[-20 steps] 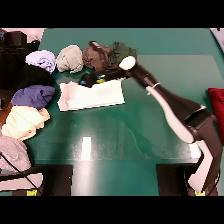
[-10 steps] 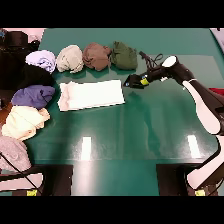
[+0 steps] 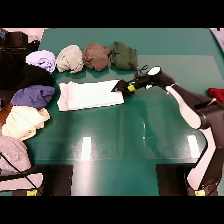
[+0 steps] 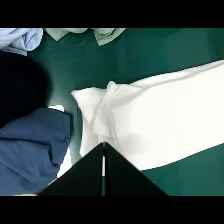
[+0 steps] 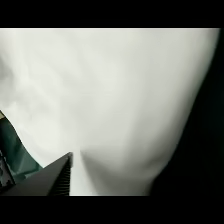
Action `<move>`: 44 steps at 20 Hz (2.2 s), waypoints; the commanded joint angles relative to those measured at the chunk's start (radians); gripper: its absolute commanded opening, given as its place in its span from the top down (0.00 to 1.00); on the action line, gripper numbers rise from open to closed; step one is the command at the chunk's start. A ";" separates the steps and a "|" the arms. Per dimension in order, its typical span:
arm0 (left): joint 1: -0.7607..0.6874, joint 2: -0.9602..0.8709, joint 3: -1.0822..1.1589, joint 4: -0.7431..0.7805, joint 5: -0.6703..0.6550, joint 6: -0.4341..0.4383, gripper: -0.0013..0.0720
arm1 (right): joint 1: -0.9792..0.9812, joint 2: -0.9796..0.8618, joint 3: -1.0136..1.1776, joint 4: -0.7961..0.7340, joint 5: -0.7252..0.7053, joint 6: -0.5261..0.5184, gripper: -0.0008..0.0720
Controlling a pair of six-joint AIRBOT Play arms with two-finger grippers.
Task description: Fold the shirts.
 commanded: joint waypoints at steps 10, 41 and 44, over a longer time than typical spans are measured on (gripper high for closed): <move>0.000 0.001 0.000 -0.001 -0.038 0.026 0.95 | -0.109 0.172 0.108 -0.219 0.213 -0.031 0.96; 0.000 0.001 0.000 -0.328 -0.042 0.001 0.95 | -1.206 0.749 -0.167 -0.330 -0.175 0.060 0.96; 0.000 0.001 0.000 -0.328 -0.042 0.026 0.95 | -1.218 0.792 -0.167 -0.382 -0.130 0.061 0.96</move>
